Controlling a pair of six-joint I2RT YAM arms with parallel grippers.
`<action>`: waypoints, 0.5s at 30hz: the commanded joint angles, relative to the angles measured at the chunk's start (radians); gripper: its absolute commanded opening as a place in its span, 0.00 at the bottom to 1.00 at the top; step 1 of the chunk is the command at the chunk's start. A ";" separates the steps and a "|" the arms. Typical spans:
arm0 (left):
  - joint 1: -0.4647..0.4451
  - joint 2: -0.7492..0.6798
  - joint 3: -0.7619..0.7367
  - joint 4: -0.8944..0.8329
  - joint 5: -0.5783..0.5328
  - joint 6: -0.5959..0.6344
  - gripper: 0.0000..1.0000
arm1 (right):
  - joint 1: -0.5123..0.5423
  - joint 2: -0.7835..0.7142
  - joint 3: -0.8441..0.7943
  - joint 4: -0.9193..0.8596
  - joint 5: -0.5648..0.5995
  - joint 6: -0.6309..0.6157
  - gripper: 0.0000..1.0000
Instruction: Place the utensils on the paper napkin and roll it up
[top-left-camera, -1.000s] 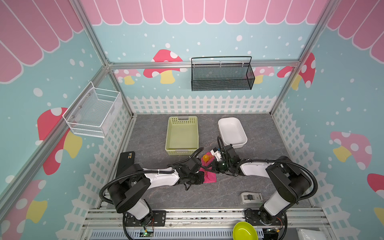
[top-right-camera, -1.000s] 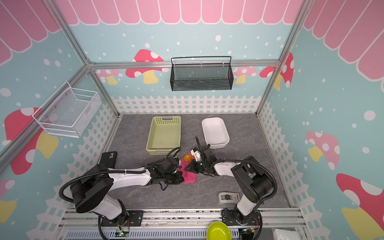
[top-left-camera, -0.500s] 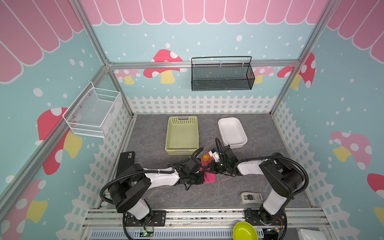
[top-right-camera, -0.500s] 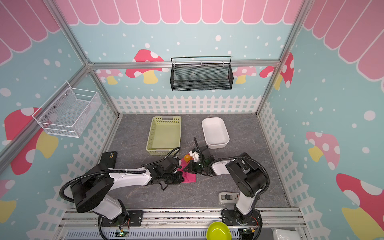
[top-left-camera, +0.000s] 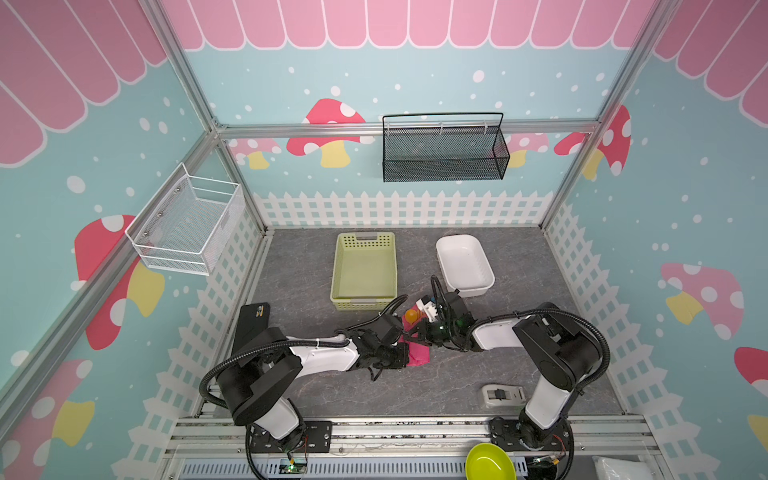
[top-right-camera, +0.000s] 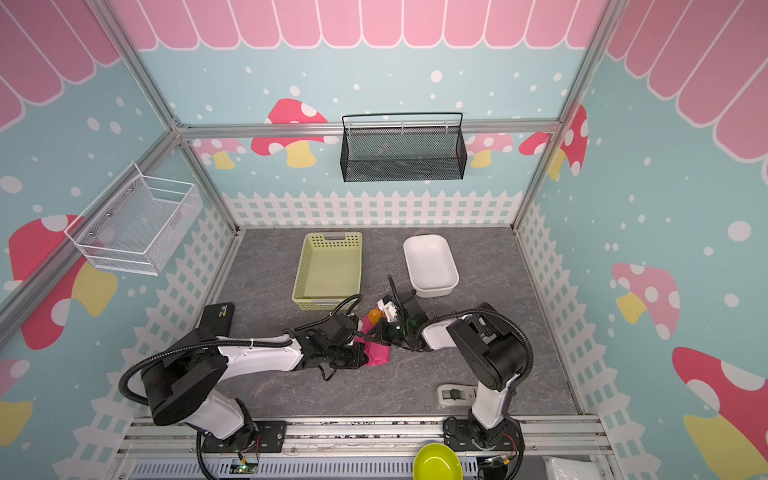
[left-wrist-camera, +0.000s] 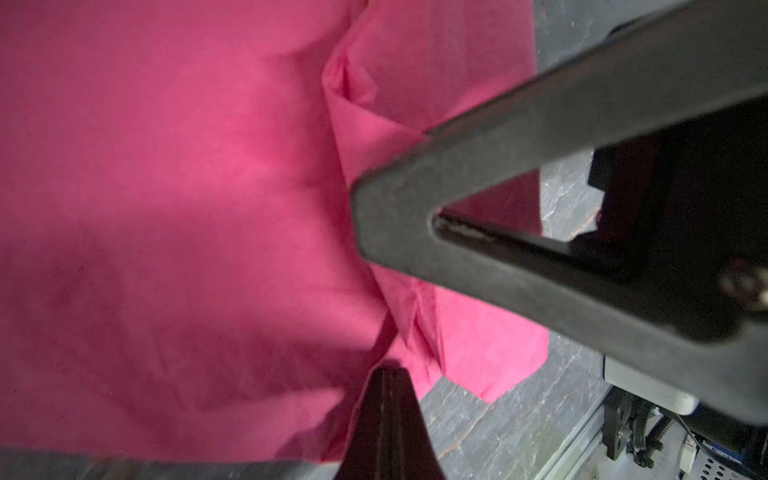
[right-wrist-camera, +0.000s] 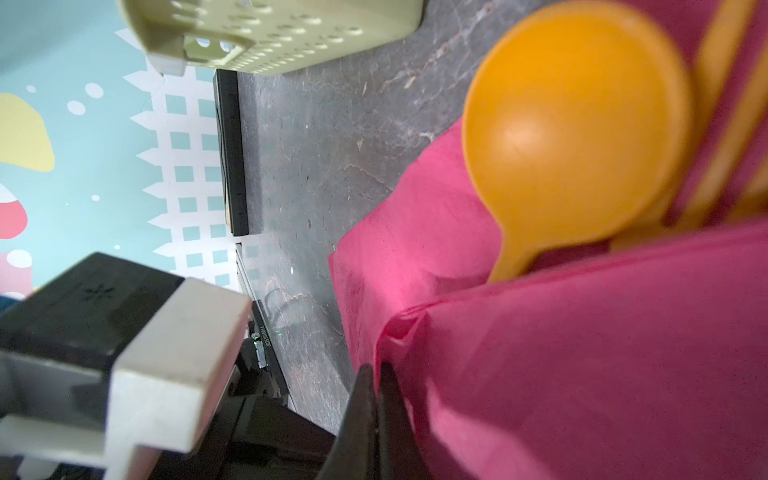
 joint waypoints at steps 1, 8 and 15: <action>0.004 0.019 -0.010 0.012 0.007 -0.014 0.04 | 0.012 0.028 -0.012 0.030 -0.005 0.016 0.03; 0.004 -0.016 -0.018 -0.004 -0.022 -0.016 0.04 | 0.014 0.050 -0.021 0.030 -0.002 0.015 0.08; 0.050 -0.137 -0.038 -0.089 -0.097 0.003 0.07 | 0.013 0.058 -0.022 0.029 -0.003 0.013 0.19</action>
